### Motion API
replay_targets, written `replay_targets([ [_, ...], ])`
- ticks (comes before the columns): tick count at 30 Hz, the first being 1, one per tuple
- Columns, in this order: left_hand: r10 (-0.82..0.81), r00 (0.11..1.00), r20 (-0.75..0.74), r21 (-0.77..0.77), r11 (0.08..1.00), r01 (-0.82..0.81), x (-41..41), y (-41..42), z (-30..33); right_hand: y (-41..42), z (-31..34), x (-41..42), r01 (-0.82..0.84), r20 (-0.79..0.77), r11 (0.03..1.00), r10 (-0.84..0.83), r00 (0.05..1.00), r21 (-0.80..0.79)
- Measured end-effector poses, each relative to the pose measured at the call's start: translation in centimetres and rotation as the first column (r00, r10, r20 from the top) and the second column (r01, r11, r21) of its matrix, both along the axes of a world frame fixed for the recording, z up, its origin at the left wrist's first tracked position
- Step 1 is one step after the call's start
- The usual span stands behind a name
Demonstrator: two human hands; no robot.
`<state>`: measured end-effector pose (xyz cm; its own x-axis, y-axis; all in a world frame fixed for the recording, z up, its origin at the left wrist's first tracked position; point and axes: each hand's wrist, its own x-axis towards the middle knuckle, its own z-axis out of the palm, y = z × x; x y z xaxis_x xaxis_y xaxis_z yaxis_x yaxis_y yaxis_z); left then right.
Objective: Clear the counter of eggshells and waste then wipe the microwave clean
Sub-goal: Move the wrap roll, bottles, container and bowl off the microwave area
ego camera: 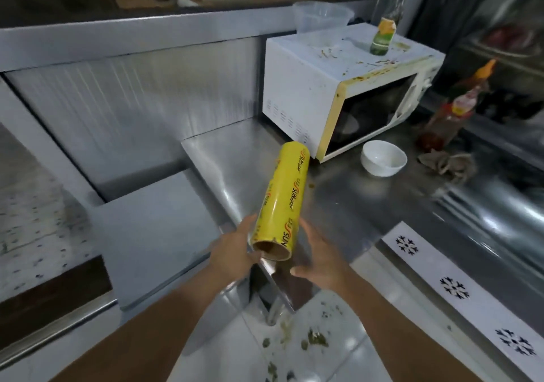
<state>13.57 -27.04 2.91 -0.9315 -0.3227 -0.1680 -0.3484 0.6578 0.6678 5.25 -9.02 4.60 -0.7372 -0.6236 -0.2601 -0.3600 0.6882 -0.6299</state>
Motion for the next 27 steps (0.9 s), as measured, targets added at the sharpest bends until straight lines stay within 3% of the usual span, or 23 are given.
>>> replay_targets([
  [2,-0.048,0.999,-0.022,0.043,0.998,0.049,-0.8,-0.2,-0.5,-0.3,-0.5,0.0,0.015,-0.019,1.000,-0.016,1.000,-0.014],
  [4,-0.057,0.998,-0.019,-0.008,0.998,0.057,-1.5,-0.3,-1.0,-0.5,-1.1,-0.2,-0.005,-0.046,1.000,0.005,0.999,-0.004],
  [9,-0.006,0.999,-0.036,-0.014,1.000,0.006,-2.1,-0.3,-2.0,-0.9,-2.2,-1.0,-0.024,-0.007,0.999,0.024,1.000,-0.037],
  [15,0.109,0.983,-0.150,-0.002,0.994,-0.111,-1.3,0.0,-1.6,-1.0,-2.1,-1.6,-0.080,-0.088,0.995,0.075,0.993,-0.057],
  [22,0.261,0.922,-0.287,-0.109,0.947,-0.302,-2.8,-0.2,3.9,-1.9,0.9,-2.6,-0.095,-0.221,0.976,0.051,0.974,-0.195],
  [27,0.244,0.901,-0.357,-0.202,0.922,-0.330,-4.5,0.1,8.7,-2.8,4.4,-4.7,-0.120,-0.290,0.951,0.033,0.956,-0.286],
])
